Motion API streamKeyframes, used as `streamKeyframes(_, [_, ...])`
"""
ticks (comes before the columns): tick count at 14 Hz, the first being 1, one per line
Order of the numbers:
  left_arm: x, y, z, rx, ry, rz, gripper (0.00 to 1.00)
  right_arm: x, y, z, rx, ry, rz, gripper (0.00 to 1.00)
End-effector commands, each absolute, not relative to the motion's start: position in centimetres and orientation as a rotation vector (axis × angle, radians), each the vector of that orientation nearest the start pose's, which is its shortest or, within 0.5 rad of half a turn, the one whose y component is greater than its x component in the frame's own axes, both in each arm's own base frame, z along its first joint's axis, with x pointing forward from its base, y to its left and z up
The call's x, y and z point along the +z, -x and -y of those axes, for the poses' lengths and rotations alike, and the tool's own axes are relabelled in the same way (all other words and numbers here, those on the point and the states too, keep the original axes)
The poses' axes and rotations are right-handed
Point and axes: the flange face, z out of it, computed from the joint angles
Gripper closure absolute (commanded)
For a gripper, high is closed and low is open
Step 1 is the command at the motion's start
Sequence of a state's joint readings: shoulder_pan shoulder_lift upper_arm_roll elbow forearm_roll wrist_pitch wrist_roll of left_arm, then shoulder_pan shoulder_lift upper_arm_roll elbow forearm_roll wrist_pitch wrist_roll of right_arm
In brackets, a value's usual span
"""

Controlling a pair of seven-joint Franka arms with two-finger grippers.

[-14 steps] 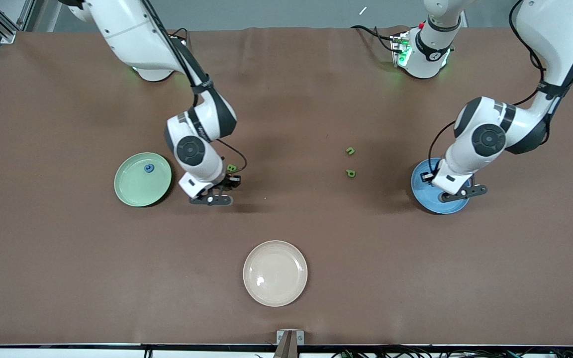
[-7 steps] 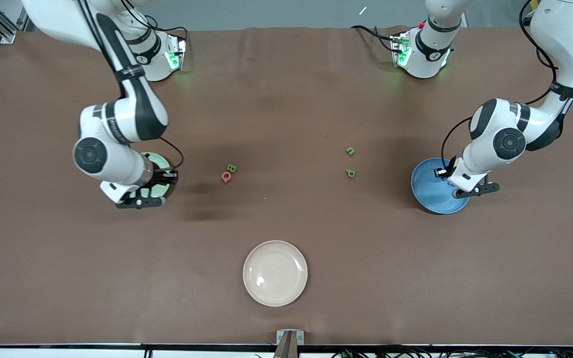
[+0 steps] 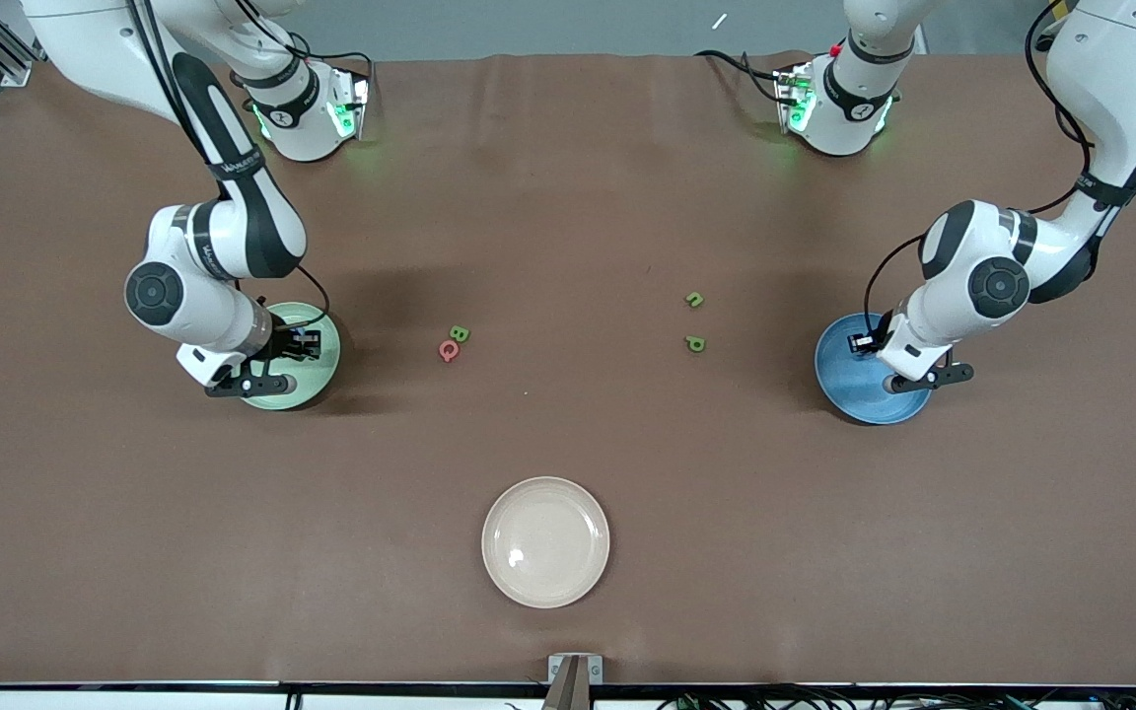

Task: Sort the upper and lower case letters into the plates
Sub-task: 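Place the m in the blue plate while the right gripper places the N, then grasp the green p with the left gripper while the right gripper grasps the pink letter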

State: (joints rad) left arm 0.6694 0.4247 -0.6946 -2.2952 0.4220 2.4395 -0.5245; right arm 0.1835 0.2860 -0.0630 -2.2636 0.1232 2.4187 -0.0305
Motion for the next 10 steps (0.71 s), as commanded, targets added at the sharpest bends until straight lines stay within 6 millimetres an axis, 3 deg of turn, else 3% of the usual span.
streamKeyframes(1, [19.2,-50.5,2.7,0.2,3.112,0.269,0.87,21.9,-50.4,-5.9,0.151,3.082,0.098,1.0])
streamKeyframes(8, [18.8,-50.3,2.8,0.194,3.093,0.208,0.82,19.2,-49.6,-6.1,0.205,3.087,0.106,0.98])
streamKeyframes(9, [18.8,-50.4,2.7,0.195,3.092,0.209,0.7,18.8,-49.5,-6.1,0.208,3.088,0.105,0.98])
streamKeyframes(10, [18.9,-50.3,2.7,0.197,3.086,0.204,0.47,18.7,-49.4,-6.2,0.21,3.088,0.107,0.97])
